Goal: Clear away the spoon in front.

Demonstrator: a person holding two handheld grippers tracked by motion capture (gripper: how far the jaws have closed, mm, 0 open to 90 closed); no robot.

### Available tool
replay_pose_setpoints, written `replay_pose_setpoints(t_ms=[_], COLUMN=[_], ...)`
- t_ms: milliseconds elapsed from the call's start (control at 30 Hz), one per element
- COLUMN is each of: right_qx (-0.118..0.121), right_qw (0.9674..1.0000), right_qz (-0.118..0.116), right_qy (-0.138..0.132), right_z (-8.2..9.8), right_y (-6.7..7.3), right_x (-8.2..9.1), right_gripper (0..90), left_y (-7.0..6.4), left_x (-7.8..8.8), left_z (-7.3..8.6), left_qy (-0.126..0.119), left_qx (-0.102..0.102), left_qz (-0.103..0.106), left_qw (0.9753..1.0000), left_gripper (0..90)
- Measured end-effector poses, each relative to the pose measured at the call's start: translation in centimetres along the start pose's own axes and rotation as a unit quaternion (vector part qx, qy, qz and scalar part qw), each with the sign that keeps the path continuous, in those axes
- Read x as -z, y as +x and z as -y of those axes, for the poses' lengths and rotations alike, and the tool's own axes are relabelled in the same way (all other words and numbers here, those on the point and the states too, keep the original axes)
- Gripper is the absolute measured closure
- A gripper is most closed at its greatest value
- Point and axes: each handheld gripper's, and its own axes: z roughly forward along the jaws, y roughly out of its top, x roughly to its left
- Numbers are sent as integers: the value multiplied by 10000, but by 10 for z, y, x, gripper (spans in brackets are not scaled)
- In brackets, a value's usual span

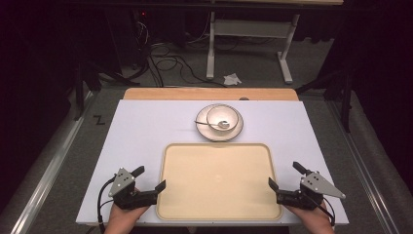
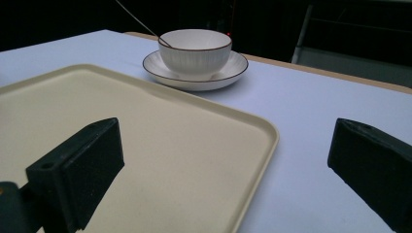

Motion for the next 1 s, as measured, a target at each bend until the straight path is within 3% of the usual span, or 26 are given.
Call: replay_pose_setpoints(t_ms=[67,267,600,1000], right_qx=[36,-59,-143,-110], right_qw=[9999,9999,9999,9999], right_qz=[-74,-40,35,-104], right_qy=[119,-130,-65,40], right_z=[1,2,10,14], right_y=[1,0,-8,-6], right_x=[4,17,14,11], right_gripper=[3,3,3,3], left_y=[-1,-2,-6,-7], left_x=[-2,-10,-32,-69], left_z=[-2,-17,-49,-78], left_qy=[-37,-49,-28,107], left_qx=[-26,2,-118,-84], left_qz=[-20,-114,-160,30], left_qw=[10000,9999,9998,9999], left_gripper=[24,2,2,7])
